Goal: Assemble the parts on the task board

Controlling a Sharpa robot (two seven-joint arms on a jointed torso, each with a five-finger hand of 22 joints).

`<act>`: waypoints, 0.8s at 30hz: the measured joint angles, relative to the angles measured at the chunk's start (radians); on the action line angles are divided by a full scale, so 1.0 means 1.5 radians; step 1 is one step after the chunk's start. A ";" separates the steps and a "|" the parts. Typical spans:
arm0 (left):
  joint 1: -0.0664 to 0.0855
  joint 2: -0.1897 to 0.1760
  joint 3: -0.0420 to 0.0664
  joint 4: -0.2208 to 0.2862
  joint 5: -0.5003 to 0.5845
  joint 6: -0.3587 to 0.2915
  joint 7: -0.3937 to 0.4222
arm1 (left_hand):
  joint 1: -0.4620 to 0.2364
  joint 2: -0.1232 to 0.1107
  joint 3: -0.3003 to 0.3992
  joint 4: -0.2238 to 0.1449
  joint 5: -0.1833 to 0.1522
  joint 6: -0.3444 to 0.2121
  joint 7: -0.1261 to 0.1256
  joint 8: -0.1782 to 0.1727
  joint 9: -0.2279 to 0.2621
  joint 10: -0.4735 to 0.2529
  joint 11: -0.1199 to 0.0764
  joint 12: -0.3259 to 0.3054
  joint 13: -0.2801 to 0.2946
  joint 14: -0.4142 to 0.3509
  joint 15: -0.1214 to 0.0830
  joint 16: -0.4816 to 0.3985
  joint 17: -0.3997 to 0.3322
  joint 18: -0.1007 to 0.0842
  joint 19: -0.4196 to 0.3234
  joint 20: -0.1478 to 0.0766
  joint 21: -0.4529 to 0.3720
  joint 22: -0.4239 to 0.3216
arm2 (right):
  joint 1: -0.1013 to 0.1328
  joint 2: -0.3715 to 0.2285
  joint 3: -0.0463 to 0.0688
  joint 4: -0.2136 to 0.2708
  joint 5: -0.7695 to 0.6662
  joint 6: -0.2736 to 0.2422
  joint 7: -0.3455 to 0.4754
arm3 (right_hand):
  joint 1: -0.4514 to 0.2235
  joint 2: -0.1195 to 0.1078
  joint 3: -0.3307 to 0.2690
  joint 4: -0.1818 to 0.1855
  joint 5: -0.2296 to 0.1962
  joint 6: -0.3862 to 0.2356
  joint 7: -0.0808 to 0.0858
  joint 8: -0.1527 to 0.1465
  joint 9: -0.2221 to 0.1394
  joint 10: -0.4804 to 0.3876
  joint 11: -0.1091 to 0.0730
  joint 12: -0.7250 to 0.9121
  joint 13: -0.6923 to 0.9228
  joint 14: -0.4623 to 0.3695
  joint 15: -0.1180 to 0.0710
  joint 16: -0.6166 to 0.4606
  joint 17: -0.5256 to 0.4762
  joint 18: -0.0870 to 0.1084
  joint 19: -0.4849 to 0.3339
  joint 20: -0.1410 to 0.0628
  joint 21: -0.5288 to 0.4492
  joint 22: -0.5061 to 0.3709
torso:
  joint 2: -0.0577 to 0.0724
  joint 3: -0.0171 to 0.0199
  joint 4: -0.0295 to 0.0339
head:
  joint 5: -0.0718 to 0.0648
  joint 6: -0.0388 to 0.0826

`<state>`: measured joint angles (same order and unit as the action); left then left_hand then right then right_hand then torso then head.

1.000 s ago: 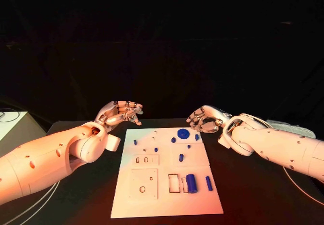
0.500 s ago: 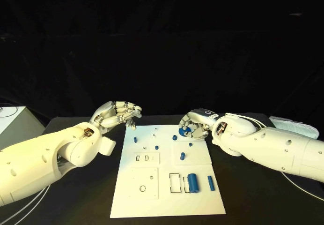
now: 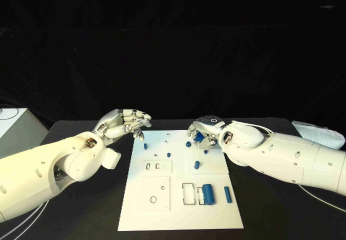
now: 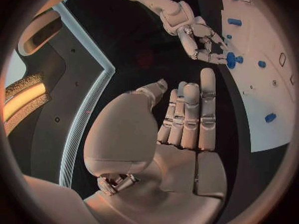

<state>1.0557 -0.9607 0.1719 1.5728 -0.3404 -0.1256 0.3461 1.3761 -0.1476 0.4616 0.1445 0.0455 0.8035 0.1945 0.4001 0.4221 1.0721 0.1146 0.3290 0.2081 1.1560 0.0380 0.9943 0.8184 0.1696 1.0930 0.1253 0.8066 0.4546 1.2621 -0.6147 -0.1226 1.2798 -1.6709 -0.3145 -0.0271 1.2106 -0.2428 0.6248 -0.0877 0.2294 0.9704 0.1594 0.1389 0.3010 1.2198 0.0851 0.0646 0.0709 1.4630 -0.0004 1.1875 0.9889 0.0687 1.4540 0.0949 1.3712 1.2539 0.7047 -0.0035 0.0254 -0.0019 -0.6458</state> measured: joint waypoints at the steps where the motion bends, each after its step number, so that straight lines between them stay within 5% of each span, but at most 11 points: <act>1: 0.000 0.000 0.000 -0.001 0.000 0.001 -0.001 | 0.000 0.000 0.001 -0.001 0.000 -0.001 0.001 0.000 0.000 0.000 0.000 0.000 0.000 0.000 0.000 0.000 0.000 0.000 0.000 0.000 0.001 0.000 | 0.000 0.001 0.000 0.000 -0.002 0.000 -0.003 | -0.001 -0.001 -0.001 0.001 0.004 0.001 0.001 0.000 0.001 0.000 0.000 0.000 0.000 0.000 0.000 0.005 0.003 0.000 0.000 0.000 -0.005 -0.006 | 0.001 -0.0004 0.0005 | -0.001 -0.001; 24: 0.000 -0.003 0.002 0.000 0.001 0.015 -0.011 | -0.006 0.001 0.009 0.004 0.000 -0.009 0.005 -0.003 0.002 -0.012 0.007 -0.005 0.001 -0.026 0.007 -0.034 -0.029 0.000 -0.009 0.005 0.009 0.006 | 0.000 0.030 -0.003 -0.032 -0.019 0.035 -0.035 | -0.001 -0.001 0.003 0.008 -0.001 0.015 -0.002 0.008 0.015 -0.025 0.004 0.000 -0.001 0.000 0.000 0.026 0.013 0.000 0.000 0.000 -0.015 -0.019 | 0.017 -0.0067 0.0101 | -0.008 -0.007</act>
<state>1.0553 -0.9651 0.1753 1.5734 -0.3386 -0.1027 0.3298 1.3668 -0.1462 0.4749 0.1503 0.0454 0.7895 0.2016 0.3950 0.4252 1.0541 0.1251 0.3210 0.2089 1.1165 0.0485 0.9440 0.7752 0.1695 1.0789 0.1324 0.8199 0.4639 1.2618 -0.5695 -0.1270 1.2319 -1.6999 -0.2627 -0.0792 1.2096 -0.2437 0.6291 -0.0756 0.2284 0.9936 0.1570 0.1506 0.3241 1.1820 0.0905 0.0646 0.0696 1.4630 -0.0004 1.2259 1.0088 0.0688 1.4539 0.0949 1.3492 1.2251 0.7297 -0.0135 0.0406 -0.0133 -0.6565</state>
